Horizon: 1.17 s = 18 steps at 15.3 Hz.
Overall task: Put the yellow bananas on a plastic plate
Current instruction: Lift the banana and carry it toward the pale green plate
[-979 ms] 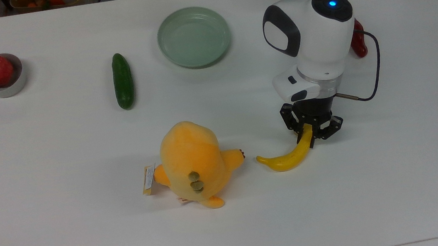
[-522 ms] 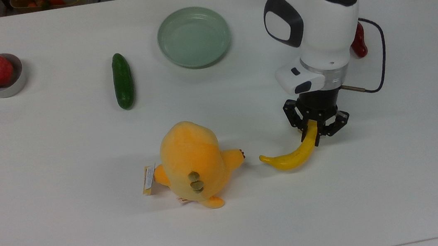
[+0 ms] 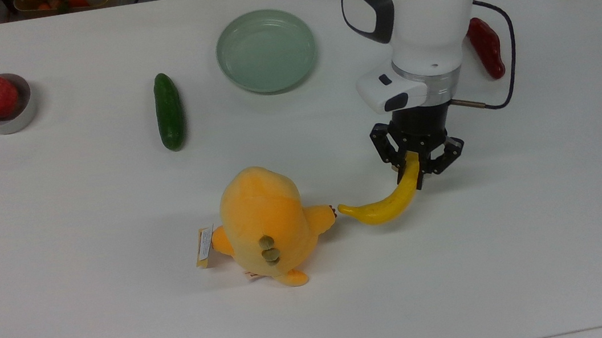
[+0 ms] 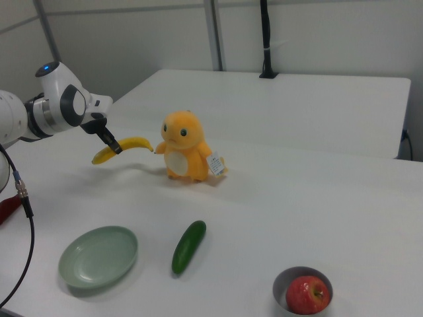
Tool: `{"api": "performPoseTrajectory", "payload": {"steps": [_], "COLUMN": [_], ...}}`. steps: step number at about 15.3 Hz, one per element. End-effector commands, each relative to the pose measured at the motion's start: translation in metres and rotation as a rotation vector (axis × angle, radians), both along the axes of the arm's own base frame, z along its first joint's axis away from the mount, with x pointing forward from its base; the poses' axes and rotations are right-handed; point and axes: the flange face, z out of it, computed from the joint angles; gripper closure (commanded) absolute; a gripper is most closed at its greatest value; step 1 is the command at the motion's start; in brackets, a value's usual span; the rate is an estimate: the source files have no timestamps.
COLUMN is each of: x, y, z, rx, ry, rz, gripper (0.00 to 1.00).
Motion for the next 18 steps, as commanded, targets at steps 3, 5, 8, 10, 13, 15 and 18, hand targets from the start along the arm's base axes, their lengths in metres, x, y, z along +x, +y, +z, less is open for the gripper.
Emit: {"api": "performPoseTrajectory", "payload": {"steps": [3,5,8,10,13,15,18], "x": [-0.037,-0.046,-0.070,-0.085,-0.112,-0.138,-0.168], "y": [-0.026,-0.032,-0.039,-0.042,-0.056,-0.069,-0.088], "z": [0.024,0.033,0.034,0.038,0.055,0.066,0.084], "rx": [-0.046,-0.054,-0.079,-0.090,-0.133,-0.175,-0.194], "ry": [0.035,0.039,0.067,0.076,0.118,0.173,0.223], "rz": [0.111,0.137,0.182,0.198,0.223,0.264,0.274], "gripper": [0.87,0.87,0.87,0.86,0.87,0.87,0.87]}}
